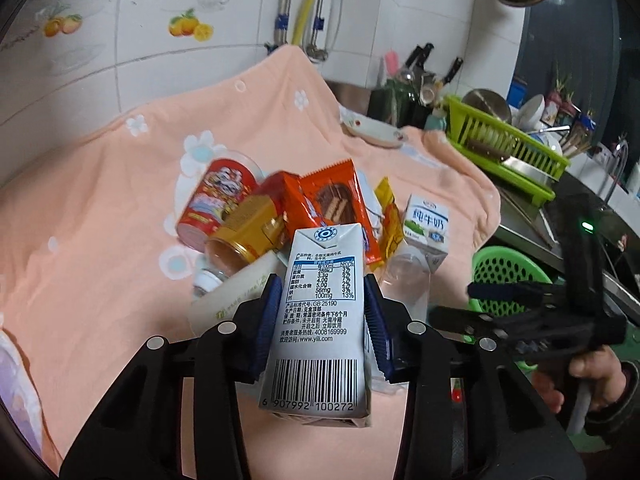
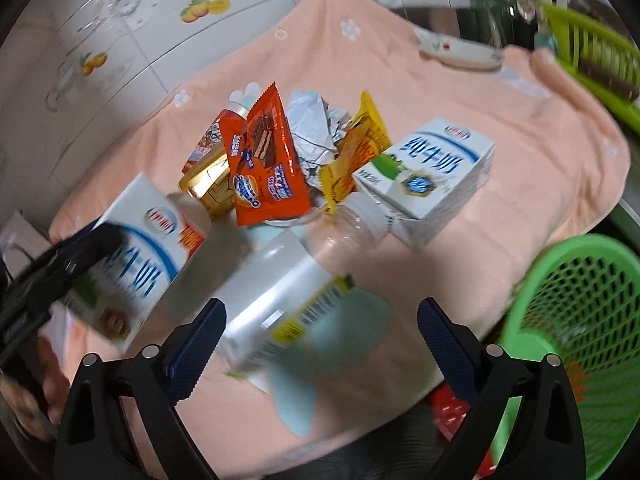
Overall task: Collect trash
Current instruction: 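Grasp the clear plastic bottle with the right gripper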
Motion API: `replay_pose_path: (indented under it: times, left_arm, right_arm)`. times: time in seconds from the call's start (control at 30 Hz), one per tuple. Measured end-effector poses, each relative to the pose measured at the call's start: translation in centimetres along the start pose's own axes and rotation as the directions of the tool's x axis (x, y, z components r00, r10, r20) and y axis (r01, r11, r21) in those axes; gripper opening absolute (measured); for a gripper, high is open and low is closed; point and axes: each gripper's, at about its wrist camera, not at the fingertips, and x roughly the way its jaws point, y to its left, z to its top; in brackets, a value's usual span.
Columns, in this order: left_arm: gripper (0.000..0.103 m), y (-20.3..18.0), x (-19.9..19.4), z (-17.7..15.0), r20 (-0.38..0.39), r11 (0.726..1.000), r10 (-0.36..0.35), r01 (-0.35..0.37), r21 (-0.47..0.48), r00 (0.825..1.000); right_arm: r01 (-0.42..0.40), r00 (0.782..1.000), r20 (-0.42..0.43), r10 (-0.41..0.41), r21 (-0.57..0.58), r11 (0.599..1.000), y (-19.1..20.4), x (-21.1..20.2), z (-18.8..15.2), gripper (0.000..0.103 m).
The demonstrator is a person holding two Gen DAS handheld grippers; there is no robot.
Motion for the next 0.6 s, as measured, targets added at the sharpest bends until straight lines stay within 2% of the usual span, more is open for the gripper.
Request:
replay_pose_path:
  times: [0.07, 0.3, 0.37, 0.5, 0.6]
  left_arm:
    - [0.041, 0.3, -0.6, 0.0, 0.012, 1.000, 0.003, -0.003, -0.006, 1.000]
    - [0.040, 1.4, -1.1, -0.9, 0.014, 1.000, 0.007, -0.007, -0.015, 1.000]
    - [0.040, 1.9, -1.4, -1.2, 0.016, 1.000, 0.000, 0.001, -0.026, 1.000]
    - [0.039, 2.9, -1.1, -1.7, 0.008, 0.999, -0.001, 0.002, -0.044, 1.000]
    - [0.039, 3.2, -0.6, -2.2, -0.006, 0.999, -0.005, 0.005, -0.050, 1.000]
  right_arm:
    - [-0.013, 1.000, -0.021, 0.014, 0.037, 0.999, 0.3, 0.7, 0.7, 0.088]
    - [0.002, 0.997, -0.075, 0.007, 0.119, 0.993, 0.9, 2.5, 2.1, 0.087]
    - [0.049, 0.998, -0.054, -0.043, 0.125, 0.991, 0.8, 2.3, 2.2, 0.086]
    - [0.068, 0.998, -0.023, -0.066, 0.103, 0.992, 1.1, 1.3, 2.6, 0.086]
    - [0.096, 0.995, 0.031, -0.098, 0.051, 0.994, 1.9, 0.6, 3.4, 0.084]
